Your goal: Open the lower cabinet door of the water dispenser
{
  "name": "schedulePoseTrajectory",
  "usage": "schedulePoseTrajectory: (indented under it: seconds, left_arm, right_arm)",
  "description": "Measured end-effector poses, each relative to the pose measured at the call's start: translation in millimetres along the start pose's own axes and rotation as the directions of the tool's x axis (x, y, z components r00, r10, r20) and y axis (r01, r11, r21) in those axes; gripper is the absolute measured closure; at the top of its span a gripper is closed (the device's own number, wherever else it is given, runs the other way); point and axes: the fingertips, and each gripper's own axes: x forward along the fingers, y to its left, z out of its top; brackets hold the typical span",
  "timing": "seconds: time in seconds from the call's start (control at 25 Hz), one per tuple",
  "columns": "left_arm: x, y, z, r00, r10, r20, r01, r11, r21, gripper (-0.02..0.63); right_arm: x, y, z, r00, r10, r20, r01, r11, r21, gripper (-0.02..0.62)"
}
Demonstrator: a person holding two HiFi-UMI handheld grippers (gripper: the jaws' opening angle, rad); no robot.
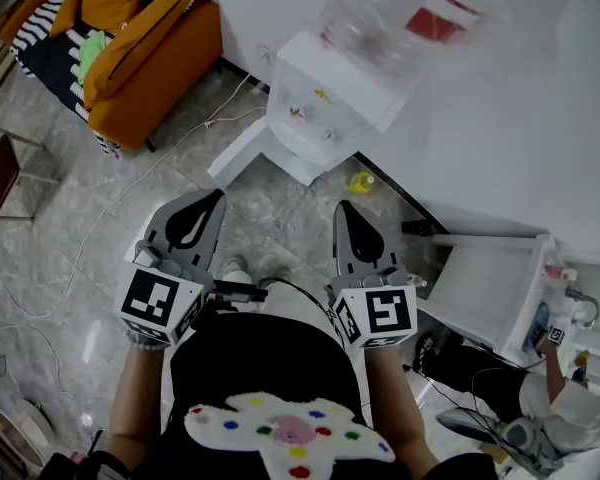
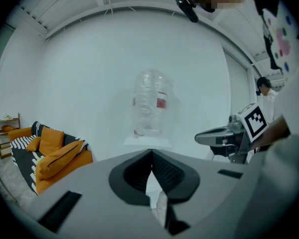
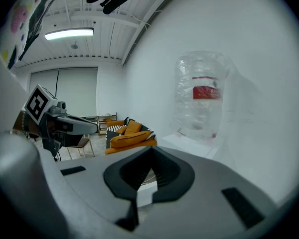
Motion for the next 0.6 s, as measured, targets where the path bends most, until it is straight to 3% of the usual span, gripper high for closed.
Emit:
schedulePoseTrajectory:
  seconds: [0.6]
  left_arm:
    - [1.1, -1.6, -1.8, 1.0, -0.015, -0.009, 0.016, 1.0, 0.006, 0.594]
  right_arm:
    - [3.6, 10.6, 2.6, 1.0, 0.017, -0.004, -0.017, 1.0, -0.015, 0.592]
